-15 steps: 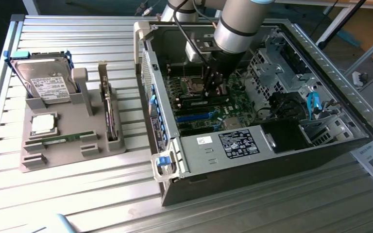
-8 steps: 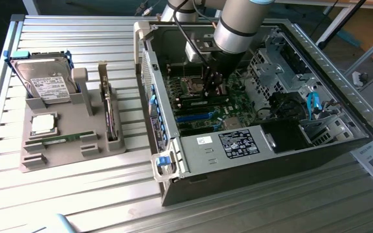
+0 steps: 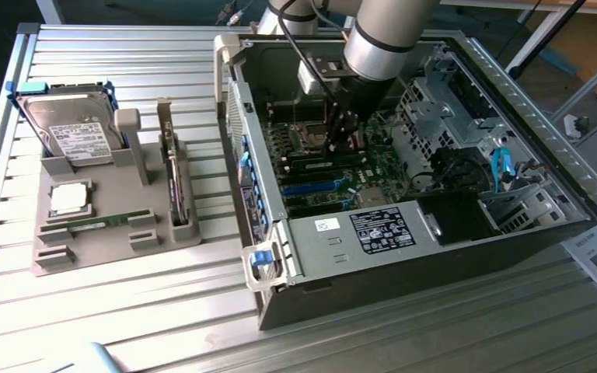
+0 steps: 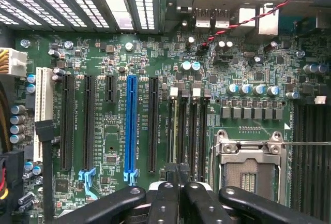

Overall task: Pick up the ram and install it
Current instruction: 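Press down the ram until it locks into place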

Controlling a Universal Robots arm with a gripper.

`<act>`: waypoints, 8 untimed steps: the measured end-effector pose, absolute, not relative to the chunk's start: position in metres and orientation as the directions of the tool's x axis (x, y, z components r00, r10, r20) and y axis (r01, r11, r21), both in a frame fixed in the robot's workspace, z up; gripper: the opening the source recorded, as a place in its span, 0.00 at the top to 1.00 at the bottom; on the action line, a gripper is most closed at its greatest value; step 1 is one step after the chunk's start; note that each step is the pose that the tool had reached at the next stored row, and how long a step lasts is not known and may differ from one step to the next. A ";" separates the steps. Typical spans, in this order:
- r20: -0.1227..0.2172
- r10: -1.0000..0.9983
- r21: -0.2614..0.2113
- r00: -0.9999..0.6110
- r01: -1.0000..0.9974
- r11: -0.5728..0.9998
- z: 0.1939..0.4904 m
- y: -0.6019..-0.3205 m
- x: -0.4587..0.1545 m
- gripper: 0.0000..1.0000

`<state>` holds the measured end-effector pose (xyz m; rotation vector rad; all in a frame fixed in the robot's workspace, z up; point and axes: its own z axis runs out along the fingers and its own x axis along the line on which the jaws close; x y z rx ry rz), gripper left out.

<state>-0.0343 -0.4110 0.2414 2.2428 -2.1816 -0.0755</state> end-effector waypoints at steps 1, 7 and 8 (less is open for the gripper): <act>-0.026 -0.999 0.042 0.027 -0.999 -0.028 0.242 -0.411 -0.034 0.90; -0.026 -0.999 0.042 0.027 -0.999 -0.028 0.241 -0.411 -0.052 0.90; -0.026 -0.999 0.042 0.027 -0.999 -0.028 0.241 -0.411 -0.055 0.90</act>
